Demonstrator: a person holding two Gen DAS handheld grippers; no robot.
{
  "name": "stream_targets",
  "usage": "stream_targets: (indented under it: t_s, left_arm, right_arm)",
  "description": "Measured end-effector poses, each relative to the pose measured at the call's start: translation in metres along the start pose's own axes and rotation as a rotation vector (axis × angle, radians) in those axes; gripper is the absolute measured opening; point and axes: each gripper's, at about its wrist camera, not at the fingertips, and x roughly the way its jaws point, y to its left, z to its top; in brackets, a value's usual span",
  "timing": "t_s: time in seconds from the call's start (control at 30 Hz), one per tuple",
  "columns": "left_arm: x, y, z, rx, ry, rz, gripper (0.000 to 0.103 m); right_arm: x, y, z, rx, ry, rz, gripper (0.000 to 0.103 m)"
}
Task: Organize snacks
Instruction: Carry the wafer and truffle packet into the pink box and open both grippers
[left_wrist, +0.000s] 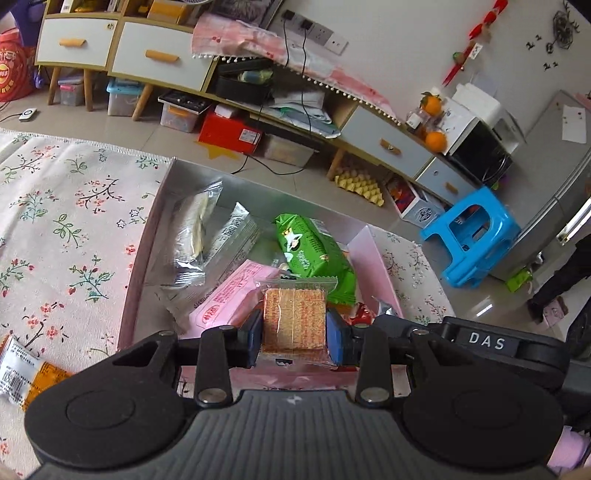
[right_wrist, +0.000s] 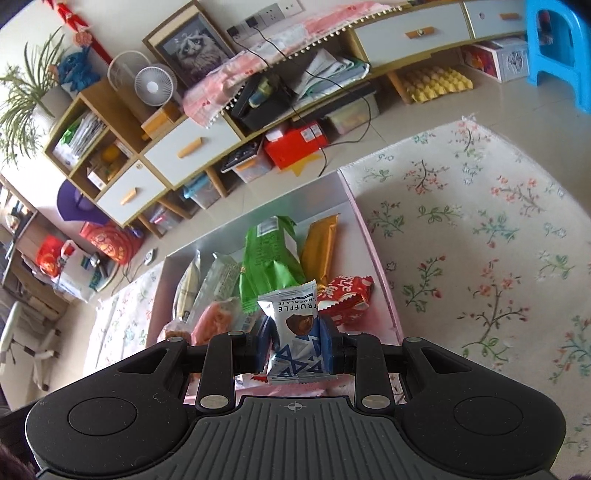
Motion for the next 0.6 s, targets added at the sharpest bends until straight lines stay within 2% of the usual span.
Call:
stream_targets:
  t_s: [0.2,0.6]
  left_arm:
    - [0.005,0.006,-0.002,-0.031,-0.006,-0.015,0.033]
    - [0.012,-0.007,-0.004,0.033,-0.01,0.019,0.033]
  right_arm:
    - [0.008,-0.003,0.0,0.044,-0.012,0.014,0.027]
    - [0.009,0.0,-0.002,0.038,-0.018,0.008,0.029]
